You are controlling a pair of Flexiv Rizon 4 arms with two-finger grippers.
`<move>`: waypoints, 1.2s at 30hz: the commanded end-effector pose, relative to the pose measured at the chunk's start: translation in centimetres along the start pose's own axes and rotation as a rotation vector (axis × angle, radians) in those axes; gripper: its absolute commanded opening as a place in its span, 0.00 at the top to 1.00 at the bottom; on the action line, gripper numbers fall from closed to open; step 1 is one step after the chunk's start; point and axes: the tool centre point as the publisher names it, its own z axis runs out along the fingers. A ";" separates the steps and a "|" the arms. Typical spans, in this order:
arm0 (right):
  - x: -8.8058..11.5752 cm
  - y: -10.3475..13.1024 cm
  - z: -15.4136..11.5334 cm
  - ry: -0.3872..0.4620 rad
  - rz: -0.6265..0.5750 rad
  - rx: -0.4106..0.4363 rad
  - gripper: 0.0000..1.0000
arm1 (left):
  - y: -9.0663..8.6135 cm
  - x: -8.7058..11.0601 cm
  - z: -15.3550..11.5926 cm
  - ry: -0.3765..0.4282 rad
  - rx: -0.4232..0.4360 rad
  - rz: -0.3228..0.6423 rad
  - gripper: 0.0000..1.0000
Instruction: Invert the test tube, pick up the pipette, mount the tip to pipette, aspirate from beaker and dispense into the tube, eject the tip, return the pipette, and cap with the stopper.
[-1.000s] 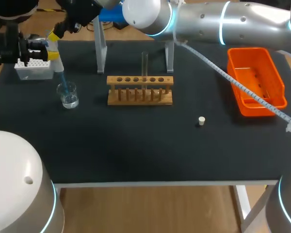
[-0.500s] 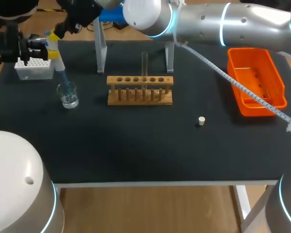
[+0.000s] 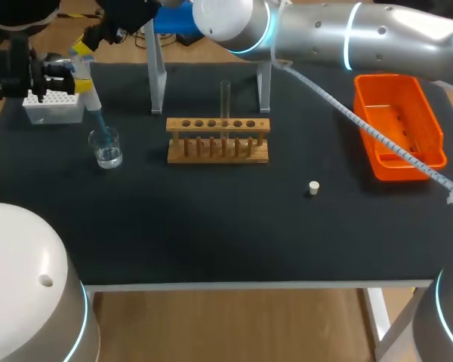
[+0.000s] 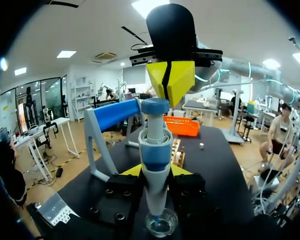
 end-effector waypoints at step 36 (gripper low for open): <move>-0.5 1.0 0.7 -0.002 -0.006 -0.009 1.00 | 0.0 0.1 0.0 -0.003 0.000 0.002 1.00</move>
